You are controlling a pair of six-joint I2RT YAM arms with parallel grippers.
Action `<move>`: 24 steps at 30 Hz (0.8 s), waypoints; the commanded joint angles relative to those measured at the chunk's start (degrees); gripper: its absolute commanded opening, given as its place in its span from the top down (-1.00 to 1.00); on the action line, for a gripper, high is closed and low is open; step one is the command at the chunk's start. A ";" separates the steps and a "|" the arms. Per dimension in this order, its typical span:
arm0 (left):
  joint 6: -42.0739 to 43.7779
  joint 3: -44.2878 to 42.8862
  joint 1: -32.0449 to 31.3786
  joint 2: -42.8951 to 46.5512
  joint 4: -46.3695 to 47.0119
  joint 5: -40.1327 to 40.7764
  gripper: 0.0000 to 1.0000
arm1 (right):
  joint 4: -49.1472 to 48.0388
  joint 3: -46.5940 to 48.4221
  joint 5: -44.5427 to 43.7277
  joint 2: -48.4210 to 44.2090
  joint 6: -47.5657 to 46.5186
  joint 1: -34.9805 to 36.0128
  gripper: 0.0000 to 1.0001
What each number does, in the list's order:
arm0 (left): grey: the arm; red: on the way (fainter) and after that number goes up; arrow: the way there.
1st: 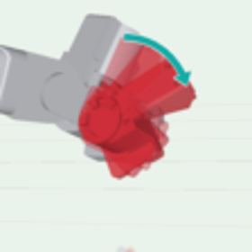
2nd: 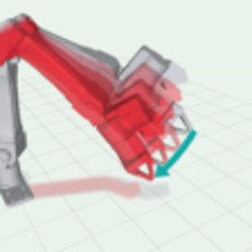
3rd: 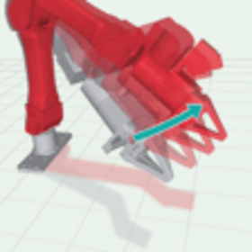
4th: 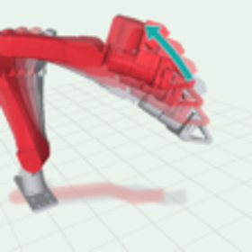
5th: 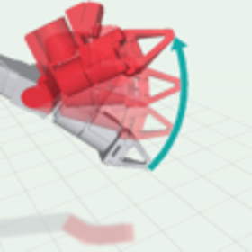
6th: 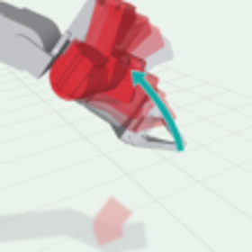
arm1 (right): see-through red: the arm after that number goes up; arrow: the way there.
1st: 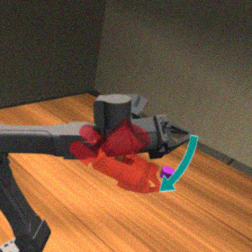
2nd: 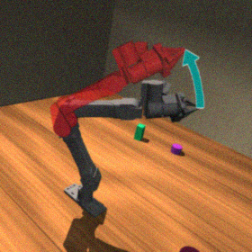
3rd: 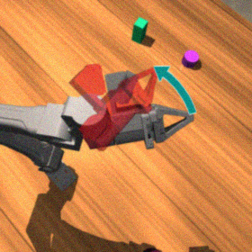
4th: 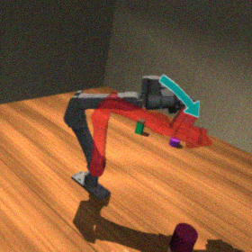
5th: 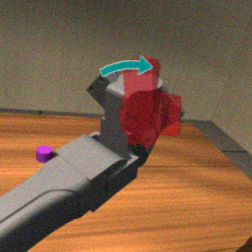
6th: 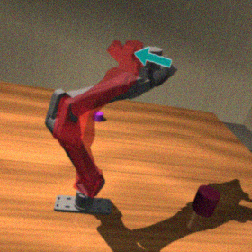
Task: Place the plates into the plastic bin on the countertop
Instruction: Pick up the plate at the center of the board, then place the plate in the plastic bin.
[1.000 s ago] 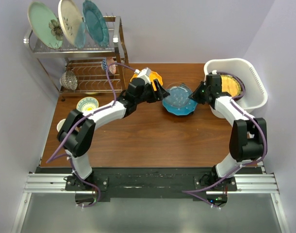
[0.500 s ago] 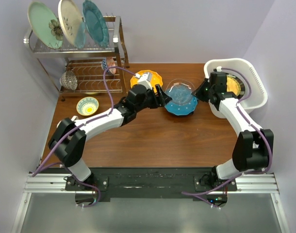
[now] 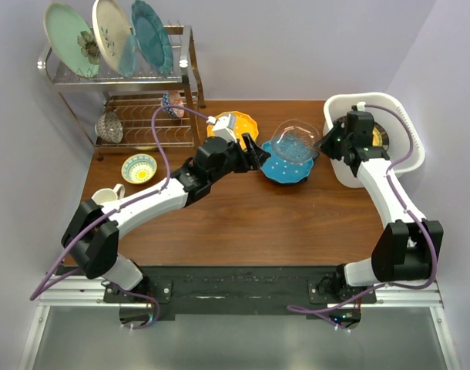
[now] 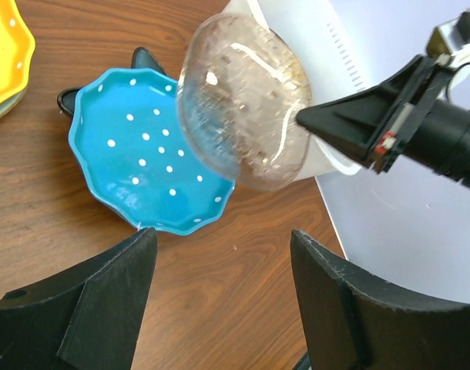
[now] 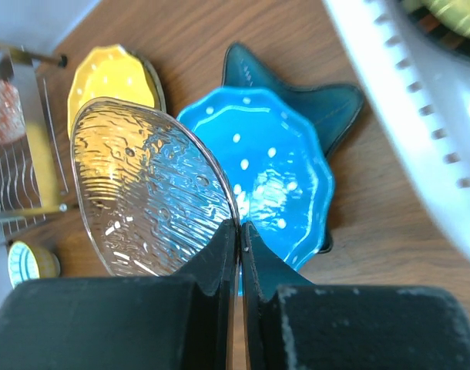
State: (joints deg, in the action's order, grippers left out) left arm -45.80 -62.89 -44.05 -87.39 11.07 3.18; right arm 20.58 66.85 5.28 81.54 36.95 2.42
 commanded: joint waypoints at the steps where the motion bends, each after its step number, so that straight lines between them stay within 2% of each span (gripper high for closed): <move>1: 1.59 0.67 -0.60 1.70 0.44 1.30 -0.49 | 1.04 3.46 1.40 -2.88 -1.18 -4.51 1.00; 17: 1.94 0.23 -1.39 1.18 0.79 0.34 -0.50 | 1.92 4.08 8.34 -2.96 -1.09 -18.40 1.00; 24: 2.73 -1.70 -1.47 -0.49 -0.26 -0.28 -0.52 | 1.74 4.52 8.08 -2.17 -0.21 -22.19 1.00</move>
State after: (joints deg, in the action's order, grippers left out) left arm -44.91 -62.48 -45.15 -87.42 10.70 3.22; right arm 23.16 68.55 11.97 80.25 36.05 -18.41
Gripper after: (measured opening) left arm 0.756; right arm 0.044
